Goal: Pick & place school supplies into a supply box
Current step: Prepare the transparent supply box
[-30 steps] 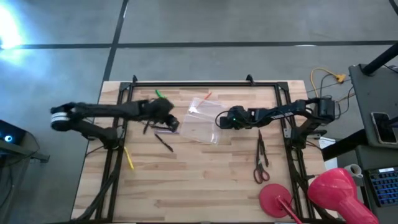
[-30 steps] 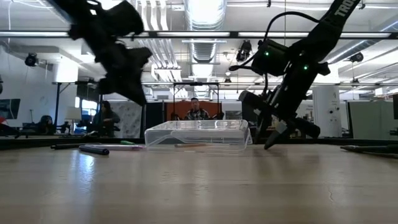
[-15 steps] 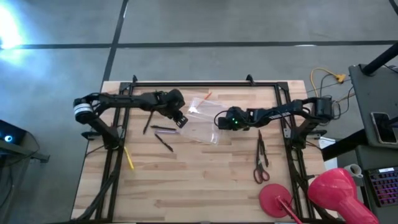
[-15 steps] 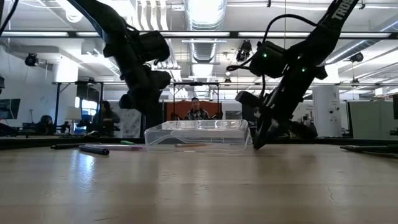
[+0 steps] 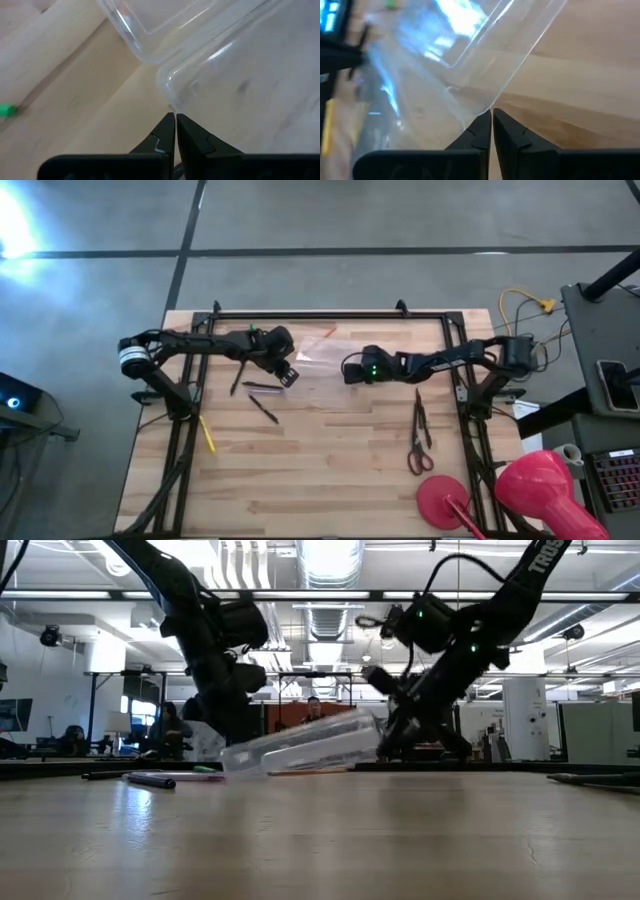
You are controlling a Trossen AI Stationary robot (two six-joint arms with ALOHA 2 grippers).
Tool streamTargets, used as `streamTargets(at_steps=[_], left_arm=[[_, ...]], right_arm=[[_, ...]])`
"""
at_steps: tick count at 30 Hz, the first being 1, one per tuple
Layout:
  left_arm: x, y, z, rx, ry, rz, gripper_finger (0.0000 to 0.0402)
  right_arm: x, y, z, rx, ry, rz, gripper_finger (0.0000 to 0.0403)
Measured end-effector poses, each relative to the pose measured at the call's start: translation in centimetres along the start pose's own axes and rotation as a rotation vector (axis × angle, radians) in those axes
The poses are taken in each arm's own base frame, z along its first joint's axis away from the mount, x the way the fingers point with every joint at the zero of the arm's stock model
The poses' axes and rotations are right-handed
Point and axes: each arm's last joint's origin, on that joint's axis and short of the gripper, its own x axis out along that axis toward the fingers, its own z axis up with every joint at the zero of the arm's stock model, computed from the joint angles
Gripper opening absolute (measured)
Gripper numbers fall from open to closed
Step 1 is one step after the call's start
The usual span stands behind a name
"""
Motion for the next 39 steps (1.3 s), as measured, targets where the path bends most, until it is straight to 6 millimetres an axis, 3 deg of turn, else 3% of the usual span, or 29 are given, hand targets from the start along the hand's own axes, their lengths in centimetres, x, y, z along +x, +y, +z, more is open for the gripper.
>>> streamTargets(at_steps=[6,13,20,24,27,30,39], left_arm=[[0.3,0.1,-0.3,-0.001,-0.002,-0.006,0.0003],[-0.3,-1.4,1.5,-0.017,-0.124,-0.135,0.0003],[-1.3,-3.5,2.6,0.019,-0.182,-0.197,0.0003],[-1.4,-3.7,1.7,0.025,-0.123,-0.163,0.0003],[-1.4,-3.3,0.4,0.026,-0.056,-0.087,0.0003],[-1.5,-2.8,-1.2,0.026,0.006,-0.011,0.0003],[-3.8,-1.5,-4.3,-0.104,-0.049,-0.039,0.0003]], right_arm=[[-2.2,3.6,1.2,-0.135,-0.035,0.168,0.0013],[-3.5,8.9,3.5,-0.202,-0.048,0.326,0.0013],[-0.6,12.4,4.5,-0.315,0.039,0.282,0.0013],[1.9,13.3,4.4,-0.335,0.146,0.304,0.0013],[2.6,13.9,4.0,-0.343,0.198,0.332,0.0013],[2.5,14.3,3.2,-0.360,0.249,0.347,0.0013],[0.0,16.8,2.8,-0.402,0.249,0.447,0.0013]])
